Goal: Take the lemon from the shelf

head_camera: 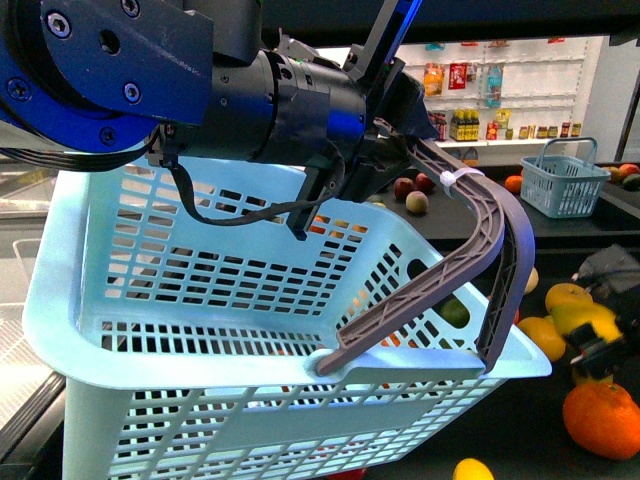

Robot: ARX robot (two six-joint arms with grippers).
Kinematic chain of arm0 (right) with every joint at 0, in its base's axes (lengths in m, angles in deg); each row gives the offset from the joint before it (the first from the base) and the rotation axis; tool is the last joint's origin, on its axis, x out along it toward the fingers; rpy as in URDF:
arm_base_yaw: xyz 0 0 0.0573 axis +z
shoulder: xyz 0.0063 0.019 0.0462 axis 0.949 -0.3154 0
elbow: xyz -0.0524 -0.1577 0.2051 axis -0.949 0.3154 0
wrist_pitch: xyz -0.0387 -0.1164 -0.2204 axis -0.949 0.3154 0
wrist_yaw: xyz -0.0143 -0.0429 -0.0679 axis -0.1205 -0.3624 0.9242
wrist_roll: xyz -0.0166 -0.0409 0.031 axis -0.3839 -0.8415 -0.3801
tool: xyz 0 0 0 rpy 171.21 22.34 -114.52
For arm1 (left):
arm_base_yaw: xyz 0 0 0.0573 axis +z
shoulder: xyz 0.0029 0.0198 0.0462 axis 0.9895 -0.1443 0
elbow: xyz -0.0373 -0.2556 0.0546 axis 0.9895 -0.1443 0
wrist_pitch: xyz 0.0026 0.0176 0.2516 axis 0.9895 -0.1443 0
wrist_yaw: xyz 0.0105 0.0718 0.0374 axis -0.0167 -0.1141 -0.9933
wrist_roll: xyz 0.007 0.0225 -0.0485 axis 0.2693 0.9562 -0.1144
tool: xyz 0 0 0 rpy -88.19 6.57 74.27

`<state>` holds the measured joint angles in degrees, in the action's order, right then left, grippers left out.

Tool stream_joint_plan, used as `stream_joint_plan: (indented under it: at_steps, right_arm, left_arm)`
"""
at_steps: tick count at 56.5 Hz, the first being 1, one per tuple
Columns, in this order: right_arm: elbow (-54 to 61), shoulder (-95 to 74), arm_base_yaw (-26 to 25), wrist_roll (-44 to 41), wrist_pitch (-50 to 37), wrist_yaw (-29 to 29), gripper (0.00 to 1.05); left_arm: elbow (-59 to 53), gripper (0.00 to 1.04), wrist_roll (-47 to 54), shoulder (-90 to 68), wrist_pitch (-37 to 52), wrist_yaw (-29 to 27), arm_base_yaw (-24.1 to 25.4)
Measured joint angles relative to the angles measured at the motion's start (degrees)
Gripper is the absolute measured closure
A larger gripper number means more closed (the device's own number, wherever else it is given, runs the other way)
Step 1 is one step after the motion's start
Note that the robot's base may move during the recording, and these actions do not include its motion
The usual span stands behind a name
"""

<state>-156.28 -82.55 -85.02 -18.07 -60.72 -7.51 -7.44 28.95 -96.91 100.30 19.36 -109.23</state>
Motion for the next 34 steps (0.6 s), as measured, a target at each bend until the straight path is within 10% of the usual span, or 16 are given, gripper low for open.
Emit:
stream_joint_plan:
  at_steps: [17, 34]
  right_arm:
    - [5.57, 20.04, 5.79, 17.55, 7.80, -13.22, 0.38]
    - [7.21, 20.31, 13.53, 24.70, 8.87, -14.49, 0.38]
  left_arm:
    - [0.00, 0.93, 0.02, 0.00, 0.00, -0.02, 0.00]
    - [0.00, 0.93, 0.02, 0.00, 0.00, 0.00, 0.00]
